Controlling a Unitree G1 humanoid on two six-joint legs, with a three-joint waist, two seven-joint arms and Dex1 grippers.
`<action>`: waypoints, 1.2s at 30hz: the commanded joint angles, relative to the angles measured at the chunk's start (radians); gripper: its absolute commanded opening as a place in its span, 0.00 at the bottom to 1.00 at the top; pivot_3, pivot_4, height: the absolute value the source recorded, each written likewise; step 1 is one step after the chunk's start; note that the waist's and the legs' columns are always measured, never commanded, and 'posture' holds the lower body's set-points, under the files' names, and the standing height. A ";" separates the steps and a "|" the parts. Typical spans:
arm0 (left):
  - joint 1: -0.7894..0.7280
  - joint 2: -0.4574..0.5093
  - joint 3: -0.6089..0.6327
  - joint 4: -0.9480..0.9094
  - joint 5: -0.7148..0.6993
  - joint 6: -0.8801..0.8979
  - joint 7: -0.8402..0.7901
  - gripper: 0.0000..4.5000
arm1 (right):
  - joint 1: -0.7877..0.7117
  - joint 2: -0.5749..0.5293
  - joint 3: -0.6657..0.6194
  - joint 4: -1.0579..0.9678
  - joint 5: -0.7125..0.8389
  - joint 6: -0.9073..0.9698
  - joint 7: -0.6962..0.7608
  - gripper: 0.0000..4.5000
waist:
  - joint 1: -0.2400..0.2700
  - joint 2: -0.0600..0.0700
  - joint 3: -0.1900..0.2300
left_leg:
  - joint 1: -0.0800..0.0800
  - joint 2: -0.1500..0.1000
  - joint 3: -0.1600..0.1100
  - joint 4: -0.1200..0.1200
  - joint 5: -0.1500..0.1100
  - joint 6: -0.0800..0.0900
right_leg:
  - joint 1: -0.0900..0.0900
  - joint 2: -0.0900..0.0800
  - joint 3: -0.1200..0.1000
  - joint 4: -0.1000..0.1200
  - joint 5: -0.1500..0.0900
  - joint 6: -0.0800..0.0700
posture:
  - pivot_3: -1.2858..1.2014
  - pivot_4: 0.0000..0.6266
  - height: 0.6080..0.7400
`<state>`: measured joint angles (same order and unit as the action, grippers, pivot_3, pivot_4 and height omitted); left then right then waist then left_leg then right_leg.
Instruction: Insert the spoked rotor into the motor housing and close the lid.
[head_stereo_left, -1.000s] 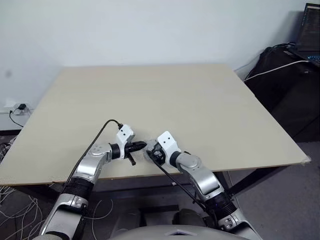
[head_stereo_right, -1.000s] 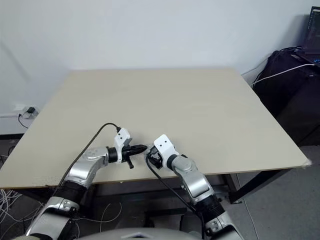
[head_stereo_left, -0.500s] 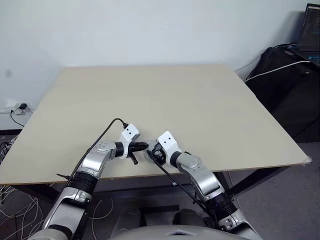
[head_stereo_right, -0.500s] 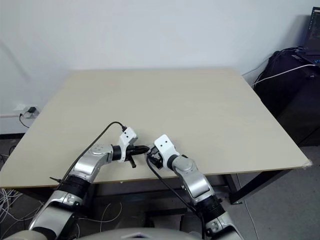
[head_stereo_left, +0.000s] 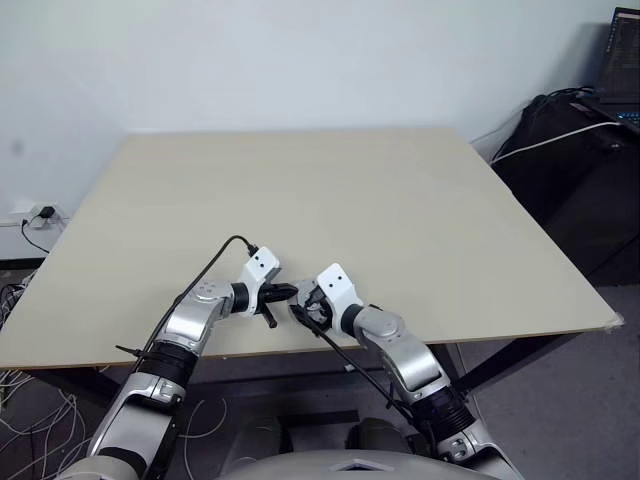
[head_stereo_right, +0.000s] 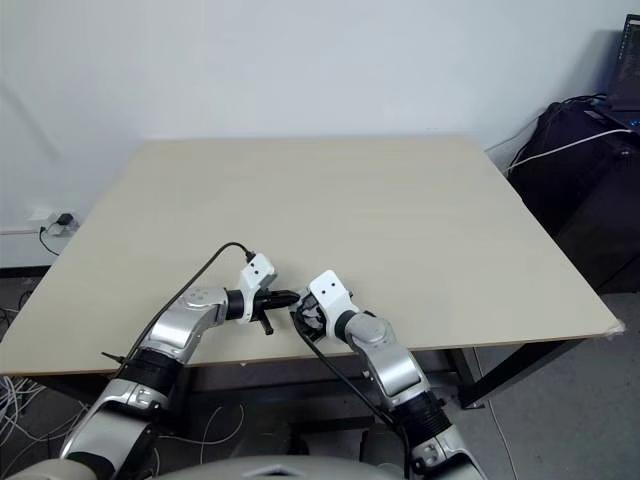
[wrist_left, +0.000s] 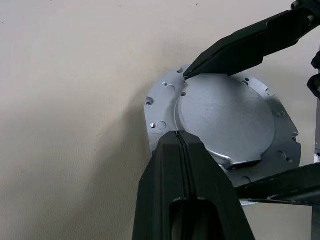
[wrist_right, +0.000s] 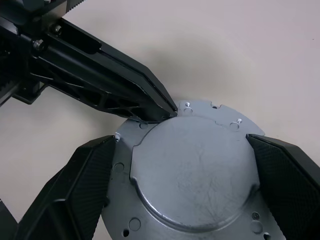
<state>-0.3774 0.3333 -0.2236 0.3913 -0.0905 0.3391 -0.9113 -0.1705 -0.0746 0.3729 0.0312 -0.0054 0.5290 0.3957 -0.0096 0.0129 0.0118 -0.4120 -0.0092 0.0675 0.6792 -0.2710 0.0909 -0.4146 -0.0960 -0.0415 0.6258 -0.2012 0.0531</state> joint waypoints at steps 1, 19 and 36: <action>-0.005 -0.012 -0.018 -0.011 0.001 0.009 -0.006 0.00 | 0.000 0.018 0.000 -0.034 0.022 -0.009 0.012 0.99 | 0.000 0.000 0.000 | 0.000 0.000 0.000 0.000 0.000 0.000 | 0.000 0.000 0.000 0.000 0.000 0.000 | 0.52 0.00 1.00; -0.004 -0.025 -0.025 -0.010 0.002 0.012 -0.012 0.00 | 0.026 0.027 -0.076 -0.182 0.096 -0.031 0.006 0.99 | 0.003 0.000 0.000 | -0.001 0.000 -0.001 0.000 0.000 0.000 | 0.000 -0.001 0.000 0.000 0.000 0.000 | 0.52 0.00 1.00; -0.003 -0.027 -0.027 -0.006 -0.002 0.009 -0.025 0.00 | 0.197 0.100 -0.533 -0.438 0.647 0.545 -0.117 0.99 | 0.024 0.001 0.000 | -0.003 0.000 -0.004 -0.001 -0.001 0.000 | -0.002 -0.003 0.001 -0.001 -0.001 -0.002 | 0.52 0.00 1.00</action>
<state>-0.3794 0.3155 -0.2277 0.3893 -0.0904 0.3422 -0.9182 0.0307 0.0065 -0.1292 -0.3755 0.5910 1.0439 0.3049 0.0147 0.0135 0.0120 -0.4149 -0.0093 0.0634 0.6774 -0.2715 0.0912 -0.4162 -0.0987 -0.0408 0.6248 -0.2020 0.0515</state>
